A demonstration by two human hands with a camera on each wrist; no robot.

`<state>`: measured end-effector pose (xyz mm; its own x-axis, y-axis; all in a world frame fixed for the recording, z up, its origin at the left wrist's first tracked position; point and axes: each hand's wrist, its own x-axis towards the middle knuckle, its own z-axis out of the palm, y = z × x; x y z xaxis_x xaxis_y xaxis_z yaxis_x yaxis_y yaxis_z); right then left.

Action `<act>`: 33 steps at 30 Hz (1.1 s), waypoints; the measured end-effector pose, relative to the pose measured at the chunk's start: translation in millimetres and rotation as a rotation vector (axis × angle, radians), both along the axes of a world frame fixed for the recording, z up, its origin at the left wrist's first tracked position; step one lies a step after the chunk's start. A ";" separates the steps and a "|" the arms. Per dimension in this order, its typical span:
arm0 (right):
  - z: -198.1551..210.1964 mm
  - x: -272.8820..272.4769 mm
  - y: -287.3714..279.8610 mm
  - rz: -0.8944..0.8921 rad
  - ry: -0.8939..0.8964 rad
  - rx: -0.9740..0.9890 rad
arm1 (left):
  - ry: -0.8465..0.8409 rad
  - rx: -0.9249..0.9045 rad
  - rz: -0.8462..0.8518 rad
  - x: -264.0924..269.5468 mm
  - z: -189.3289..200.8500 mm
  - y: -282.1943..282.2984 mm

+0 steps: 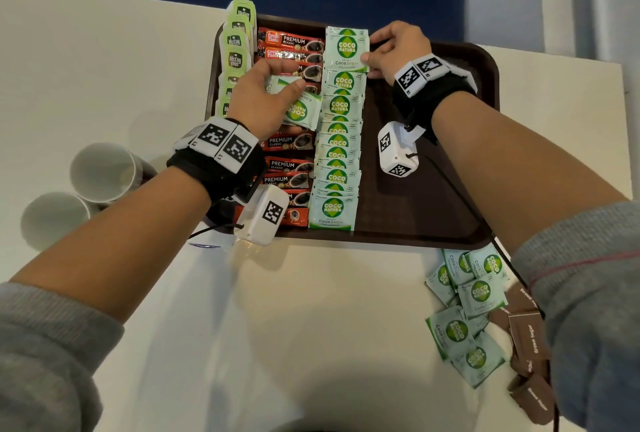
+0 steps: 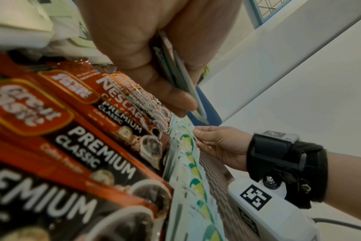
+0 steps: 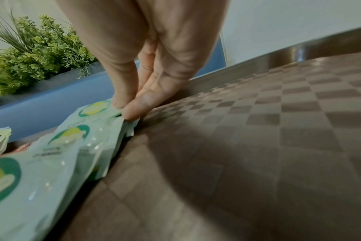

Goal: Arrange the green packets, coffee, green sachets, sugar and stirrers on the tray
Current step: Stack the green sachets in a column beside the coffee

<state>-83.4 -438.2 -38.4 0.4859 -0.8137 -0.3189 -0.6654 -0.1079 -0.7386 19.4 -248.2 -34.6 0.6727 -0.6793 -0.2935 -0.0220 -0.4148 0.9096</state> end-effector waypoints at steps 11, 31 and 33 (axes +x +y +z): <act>6.0 -3.8 5.5 -0.016 -0.002 -0.104 | 0.012 -0.007 0.008 -0.8 2.4 -0.4; 42.4 -9.4 45.6 0.263 -0.319 0.459 | 0.026 -0.089 0.009 -14.3 12.4 1.3; 42.0 -9.0 47.6 0.222 -0.356 0.502 | -0.004 -0.074 -0.019 -16.2 12.3 -0.2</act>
